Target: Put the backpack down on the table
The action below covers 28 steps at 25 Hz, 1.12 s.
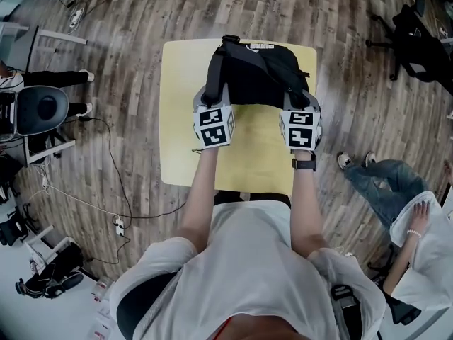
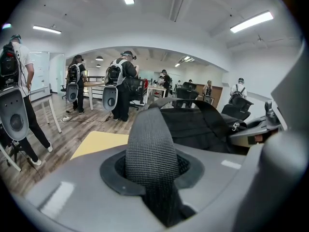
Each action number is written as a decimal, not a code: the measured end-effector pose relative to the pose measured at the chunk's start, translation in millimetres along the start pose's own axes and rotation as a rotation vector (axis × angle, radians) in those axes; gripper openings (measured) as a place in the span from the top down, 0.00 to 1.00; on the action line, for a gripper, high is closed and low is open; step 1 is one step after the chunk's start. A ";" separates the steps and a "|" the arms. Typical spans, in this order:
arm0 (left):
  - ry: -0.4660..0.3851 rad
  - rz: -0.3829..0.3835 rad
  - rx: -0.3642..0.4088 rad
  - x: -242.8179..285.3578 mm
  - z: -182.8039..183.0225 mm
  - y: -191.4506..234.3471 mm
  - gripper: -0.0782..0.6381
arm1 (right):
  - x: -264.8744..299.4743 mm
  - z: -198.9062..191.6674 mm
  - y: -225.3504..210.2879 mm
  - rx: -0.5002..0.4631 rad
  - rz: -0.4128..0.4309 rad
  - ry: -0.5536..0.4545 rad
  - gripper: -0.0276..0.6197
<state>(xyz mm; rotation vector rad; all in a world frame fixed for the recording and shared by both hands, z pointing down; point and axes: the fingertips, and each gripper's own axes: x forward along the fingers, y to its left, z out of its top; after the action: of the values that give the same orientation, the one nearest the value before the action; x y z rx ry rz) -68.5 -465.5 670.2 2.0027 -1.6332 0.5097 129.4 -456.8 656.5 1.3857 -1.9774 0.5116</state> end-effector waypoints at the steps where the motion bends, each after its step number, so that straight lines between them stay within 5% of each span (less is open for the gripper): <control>1: 0.007 -0.001 0.001 3.4 -3.1 -0.4 0.75 | 3.2 -2.6 -1.4 0.000 0.000 0.006 0.89; 17: 0.070 -0.014 0.029 39.9 -51.8 1.4 0.75 | 42.8 -44.1 -3.1 -0.008 0.012 0.051 0.88; 19: 0.086 -0.028 0.041 42.0 -59.2 -1.2 0.69 | 47.3 -53.7 -2.0 -0.013 0.038 0.071 0.88; 28: 0.155 -0.058 0.104 40.1 -83.5 -0.1 0.52 | 47.6 -77.5 -2.2 0.007 0.059 0.094 0.59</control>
<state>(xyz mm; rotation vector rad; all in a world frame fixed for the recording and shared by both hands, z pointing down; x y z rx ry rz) -57.9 -447.5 760.4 2.0236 -1.4792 0.7228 143.6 -439.6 744.7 1.2867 -1.9465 0.5999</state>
